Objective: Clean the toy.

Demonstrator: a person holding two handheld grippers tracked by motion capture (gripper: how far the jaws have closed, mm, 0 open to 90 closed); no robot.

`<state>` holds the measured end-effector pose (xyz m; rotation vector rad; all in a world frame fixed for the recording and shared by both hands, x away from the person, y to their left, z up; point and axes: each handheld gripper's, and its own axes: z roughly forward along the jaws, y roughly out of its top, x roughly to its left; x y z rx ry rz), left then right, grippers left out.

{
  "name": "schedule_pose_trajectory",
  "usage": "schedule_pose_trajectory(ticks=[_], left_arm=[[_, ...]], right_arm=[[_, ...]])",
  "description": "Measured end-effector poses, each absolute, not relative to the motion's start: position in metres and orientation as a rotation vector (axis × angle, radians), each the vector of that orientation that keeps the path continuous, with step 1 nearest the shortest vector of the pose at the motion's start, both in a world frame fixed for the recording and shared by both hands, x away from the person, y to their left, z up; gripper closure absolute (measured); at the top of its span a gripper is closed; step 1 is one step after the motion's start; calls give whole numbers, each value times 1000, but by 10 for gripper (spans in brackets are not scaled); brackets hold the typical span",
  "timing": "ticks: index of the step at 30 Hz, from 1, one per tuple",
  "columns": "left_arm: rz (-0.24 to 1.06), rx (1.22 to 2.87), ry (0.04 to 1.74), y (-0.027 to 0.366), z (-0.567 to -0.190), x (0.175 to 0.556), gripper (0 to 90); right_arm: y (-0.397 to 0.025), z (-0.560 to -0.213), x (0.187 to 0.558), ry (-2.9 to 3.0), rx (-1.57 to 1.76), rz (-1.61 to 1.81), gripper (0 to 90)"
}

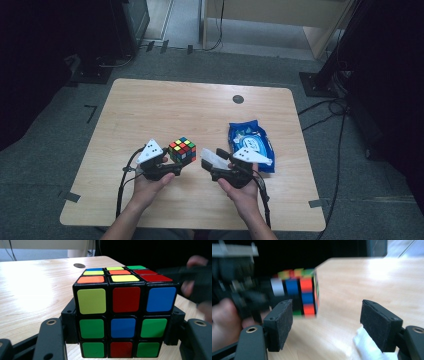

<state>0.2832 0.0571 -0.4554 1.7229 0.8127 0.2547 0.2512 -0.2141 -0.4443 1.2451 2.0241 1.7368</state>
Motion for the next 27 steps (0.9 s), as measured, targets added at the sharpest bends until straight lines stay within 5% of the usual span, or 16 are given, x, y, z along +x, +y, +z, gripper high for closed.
schedule_pose_trajectory(ticks=[4,8,27], left_arm=[[218,1728,806,49,-453,279,341],[211,1747,792,40,-453,275,340],[180,1798,780,32,-453,273,331]], right_arm=[[-177,-464,246,2158,1142,1627,204],[-158,-467,238,2118,1111,1605,255],[-155,-476,221,1928,1031,1503,345]])
